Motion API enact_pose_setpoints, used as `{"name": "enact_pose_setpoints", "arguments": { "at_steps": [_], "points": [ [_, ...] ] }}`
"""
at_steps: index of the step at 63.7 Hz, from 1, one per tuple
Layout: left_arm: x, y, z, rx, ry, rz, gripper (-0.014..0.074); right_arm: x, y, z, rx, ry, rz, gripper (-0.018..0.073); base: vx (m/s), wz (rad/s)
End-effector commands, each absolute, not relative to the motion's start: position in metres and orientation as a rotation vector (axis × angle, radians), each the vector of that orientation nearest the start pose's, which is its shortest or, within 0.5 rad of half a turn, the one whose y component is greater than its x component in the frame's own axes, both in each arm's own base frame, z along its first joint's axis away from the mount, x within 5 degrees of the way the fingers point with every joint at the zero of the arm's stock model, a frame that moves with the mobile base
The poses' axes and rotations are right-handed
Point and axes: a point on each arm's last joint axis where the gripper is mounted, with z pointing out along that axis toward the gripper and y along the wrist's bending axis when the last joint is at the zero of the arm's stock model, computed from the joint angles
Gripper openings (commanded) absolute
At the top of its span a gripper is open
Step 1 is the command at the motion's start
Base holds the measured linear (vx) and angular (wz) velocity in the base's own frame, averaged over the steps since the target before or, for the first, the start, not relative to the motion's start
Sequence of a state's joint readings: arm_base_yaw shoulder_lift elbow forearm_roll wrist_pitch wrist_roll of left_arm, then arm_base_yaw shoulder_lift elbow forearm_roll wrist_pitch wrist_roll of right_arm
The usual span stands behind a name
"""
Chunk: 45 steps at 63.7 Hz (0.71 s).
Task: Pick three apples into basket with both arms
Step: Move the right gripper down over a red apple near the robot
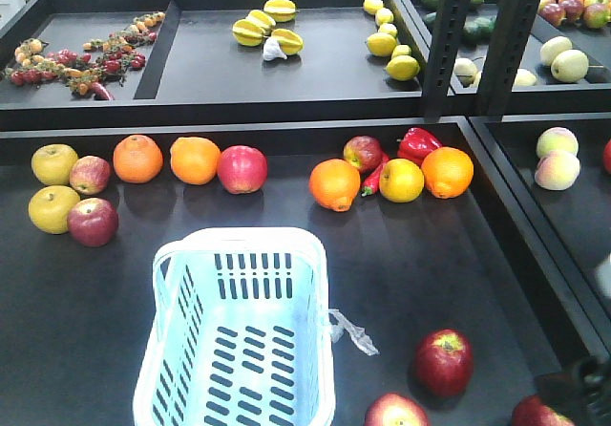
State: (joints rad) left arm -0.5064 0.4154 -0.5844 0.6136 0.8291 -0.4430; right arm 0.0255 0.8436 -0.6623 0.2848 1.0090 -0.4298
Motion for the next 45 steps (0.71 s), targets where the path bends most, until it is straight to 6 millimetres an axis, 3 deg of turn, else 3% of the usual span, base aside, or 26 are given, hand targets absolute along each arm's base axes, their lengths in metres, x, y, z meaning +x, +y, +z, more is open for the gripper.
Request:
{"name": "enact_pose_setpoints", "arguments": {
  "at_steps": [1,10,20,33,45],
  "points": [
    [0.08,-0.001,0.331,0.242,1.916,0.114,0.0585,0.148,0.038,0.285,-0.619,2.504,0.272,0.062,0.0,0.0],
    [0.08,-0.001,0.331,0.242,1.916,0.114,0.0585,0.161,0.063,0.266,-0.913,2.521,0.26,0.0617,0.0,0.0],
    [0.08,-0.001,0.331,0.242,1.916,0.114,0.0585,0.176,0.087,0.244,-1.102,2.508,0.21,0.0616,0.0,0.0],
    [0.08,-0.001,0.331,0.242,1.916,0.114,0.0585,0.197,0.114,0.21,-1.205,2.519,0.205,0.0616,0.0,0.0],
    [0.08,-0.001,0.331,0.242,1.916,0.114,0.0585,0.217,0.131,0.187,-1.187,2.563,0.235,0.0614,0.0,0.0]
  ]
}}
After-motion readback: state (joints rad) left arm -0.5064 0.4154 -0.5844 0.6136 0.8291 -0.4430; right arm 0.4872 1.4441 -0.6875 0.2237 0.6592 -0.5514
